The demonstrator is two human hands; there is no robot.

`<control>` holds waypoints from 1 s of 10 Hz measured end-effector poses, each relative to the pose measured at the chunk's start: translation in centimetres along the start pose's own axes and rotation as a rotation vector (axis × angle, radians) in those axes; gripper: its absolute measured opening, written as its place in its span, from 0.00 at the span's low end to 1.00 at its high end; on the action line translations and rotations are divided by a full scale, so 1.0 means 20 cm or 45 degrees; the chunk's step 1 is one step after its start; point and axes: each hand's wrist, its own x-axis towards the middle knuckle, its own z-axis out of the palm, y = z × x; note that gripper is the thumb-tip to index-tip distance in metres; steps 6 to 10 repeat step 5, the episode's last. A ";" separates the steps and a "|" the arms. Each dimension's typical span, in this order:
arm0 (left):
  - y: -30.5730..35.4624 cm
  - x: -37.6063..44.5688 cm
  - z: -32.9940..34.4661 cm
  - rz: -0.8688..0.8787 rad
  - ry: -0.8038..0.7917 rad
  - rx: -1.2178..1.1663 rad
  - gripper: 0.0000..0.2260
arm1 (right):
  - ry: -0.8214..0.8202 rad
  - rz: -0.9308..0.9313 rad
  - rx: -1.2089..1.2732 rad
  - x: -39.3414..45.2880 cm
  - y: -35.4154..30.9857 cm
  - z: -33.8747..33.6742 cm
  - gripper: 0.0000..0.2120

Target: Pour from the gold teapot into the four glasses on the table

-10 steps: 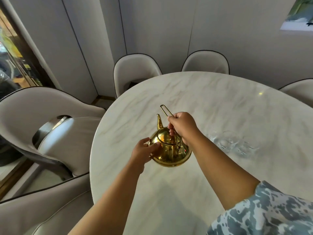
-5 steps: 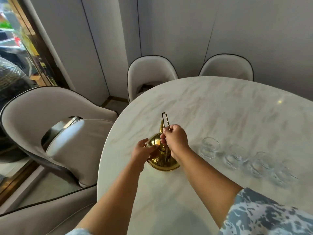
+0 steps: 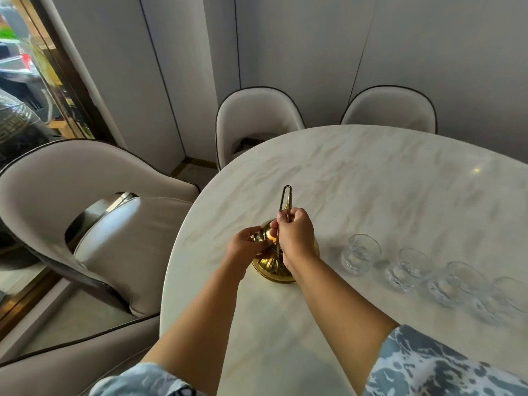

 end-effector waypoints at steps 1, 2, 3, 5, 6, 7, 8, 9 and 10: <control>0.00 -0.01 0.01 -0.008 0.009 -0.008 0.26 | -0.058 0.036 0.071 -0.01 -0.02 -0.03 0.04; 0.02 -0.05 0.03 -0.049 0.010 -0.051 0.23 | -0.116 0.050 -0.010 -0.02 -0.04 -0.07 0.08; 0.06 -0.13 0.04 -0.013 0.039 -0.029 0.18 | -0.148 0.044 -0.151 -0.05 -0.04 -0.13 0.16; 0.07 -0.36 0.01 0.063 0.023 0.101 0.16 | -0.119 -0.027 -0.153 -0.24 -0.06 -0.32 0.13; 0.07 -0.36 0.01 0.063 0.023 0.101 0.16 | -0.119 -0.027 -0.153 -0.24 -0.06 -0.32 0.13; 0.07 -0.36 0.01 0.063 0.023 0.101 0.16 | -0.119 -0.027 -0.153 -0.24 -0.06 -0.32 0.13; 0.07 -0.36 0.01 0.063 0.023 0.101 0.16 | -0.119 -0.027 -0.153 -0.24 -0.06 -0.32 0.13; 0.07 -0.36 0.01 0.063 0.023 0.101 0.16 | -0.119 -0.027 -0.153 -0.24 -0.06 -0.32 0.13; 0.07 -0.36 0.01 0.063 0.023 0.101 0.16 | -0.119 -0.027 -0.153 -0.24 -0.06 -0.32 0.13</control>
